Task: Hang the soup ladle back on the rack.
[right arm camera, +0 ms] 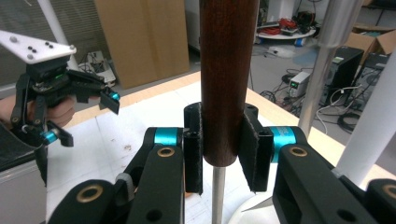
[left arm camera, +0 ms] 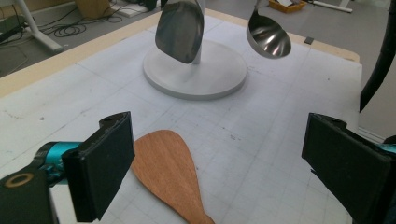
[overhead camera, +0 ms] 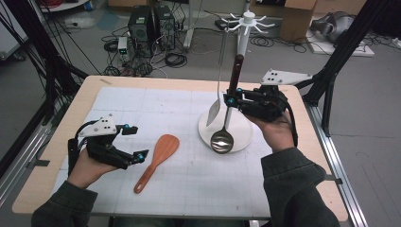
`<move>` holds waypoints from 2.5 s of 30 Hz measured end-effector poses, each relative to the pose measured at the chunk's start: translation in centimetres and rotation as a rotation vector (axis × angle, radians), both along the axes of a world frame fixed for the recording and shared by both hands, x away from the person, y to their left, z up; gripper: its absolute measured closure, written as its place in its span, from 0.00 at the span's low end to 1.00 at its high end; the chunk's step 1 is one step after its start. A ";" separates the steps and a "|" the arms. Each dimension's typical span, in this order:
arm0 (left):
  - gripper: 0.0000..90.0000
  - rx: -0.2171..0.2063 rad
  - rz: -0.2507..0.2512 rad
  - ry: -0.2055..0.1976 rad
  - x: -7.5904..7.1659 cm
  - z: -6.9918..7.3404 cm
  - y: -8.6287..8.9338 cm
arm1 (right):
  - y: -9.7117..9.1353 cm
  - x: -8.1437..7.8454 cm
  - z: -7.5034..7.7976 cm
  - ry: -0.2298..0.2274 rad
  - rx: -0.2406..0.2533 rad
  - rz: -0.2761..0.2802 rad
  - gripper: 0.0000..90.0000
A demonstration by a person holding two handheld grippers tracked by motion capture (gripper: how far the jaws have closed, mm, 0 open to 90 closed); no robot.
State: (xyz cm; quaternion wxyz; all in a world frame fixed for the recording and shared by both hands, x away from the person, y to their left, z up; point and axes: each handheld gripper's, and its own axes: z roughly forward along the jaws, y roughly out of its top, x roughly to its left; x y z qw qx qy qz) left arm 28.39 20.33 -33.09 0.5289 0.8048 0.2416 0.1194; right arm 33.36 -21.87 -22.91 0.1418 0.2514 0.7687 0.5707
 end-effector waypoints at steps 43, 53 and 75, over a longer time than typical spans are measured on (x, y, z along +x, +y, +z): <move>0.03 -0.004 0.022 0.008 -0.2 -1.0 0.7 | 0.0 2.7 4.7 -0.002 -0.034 -0.083 0.82; 0.03 -0.004 0.021 0.005 -0.2 -1.1 0.8 | -0.2 3.2 4.5 0.003 -0.046 -0.118 0.82; 0.03 -0.004 0.032 0.003 -0.1 -1.1 1.1 | -1.1 4.3 3.3 0.015 0.009 -0.116 0.78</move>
